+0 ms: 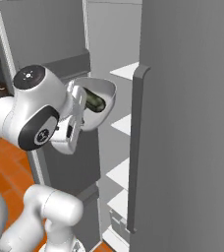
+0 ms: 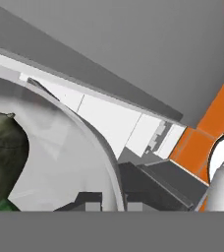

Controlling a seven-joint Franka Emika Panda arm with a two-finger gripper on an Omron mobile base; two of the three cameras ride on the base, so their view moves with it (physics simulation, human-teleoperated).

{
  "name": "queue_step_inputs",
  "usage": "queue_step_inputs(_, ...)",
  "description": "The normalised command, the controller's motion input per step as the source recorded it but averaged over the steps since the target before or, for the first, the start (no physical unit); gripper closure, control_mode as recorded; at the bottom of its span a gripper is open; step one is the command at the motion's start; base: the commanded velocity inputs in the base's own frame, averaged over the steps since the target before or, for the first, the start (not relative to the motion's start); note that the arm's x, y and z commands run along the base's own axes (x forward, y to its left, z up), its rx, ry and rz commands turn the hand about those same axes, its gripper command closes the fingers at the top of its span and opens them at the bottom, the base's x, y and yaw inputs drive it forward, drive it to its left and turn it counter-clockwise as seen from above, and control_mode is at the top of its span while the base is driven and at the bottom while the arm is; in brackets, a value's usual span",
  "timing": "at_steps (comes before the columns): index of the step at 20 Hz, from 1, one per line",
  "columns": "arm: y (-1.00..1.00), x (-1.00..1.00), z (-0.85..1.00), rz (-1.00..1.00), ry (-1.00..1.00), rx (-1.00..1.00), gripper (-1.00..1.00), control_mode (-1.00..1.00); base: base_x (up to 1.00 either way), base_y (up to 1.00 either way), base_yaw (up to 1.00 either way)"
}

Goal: Take the meat container that has the shrimp and place it on the second highest rack of the freezer. Then take the vegetable container that has the cucumber and broccoli and place it on the highest rack of the freezer.

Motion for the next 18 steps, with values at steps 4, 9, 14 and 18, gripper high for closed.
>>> queue_step_inputs(4,0.0,0.39,0.32,-0.04,-0.24,0.0,1.0,-1.0,0.0,0.0,0.0)
queue_step_inputs(9,0.0,0.4,0.16,0.0,-0.12,0.0,1.0,-1.0,0.0,0.0,0.0)
queue_step_inputs(14,0.0,0.23,0.41,-0.1,-0.01,0.0,1.0,-1.0,0.0,0.0,0.0)
queue_step_inputs(18,-0.21,0.33,0.38,-0.06,0.0,0.0,1.0,-1.0,0.0,0.0,0.0)
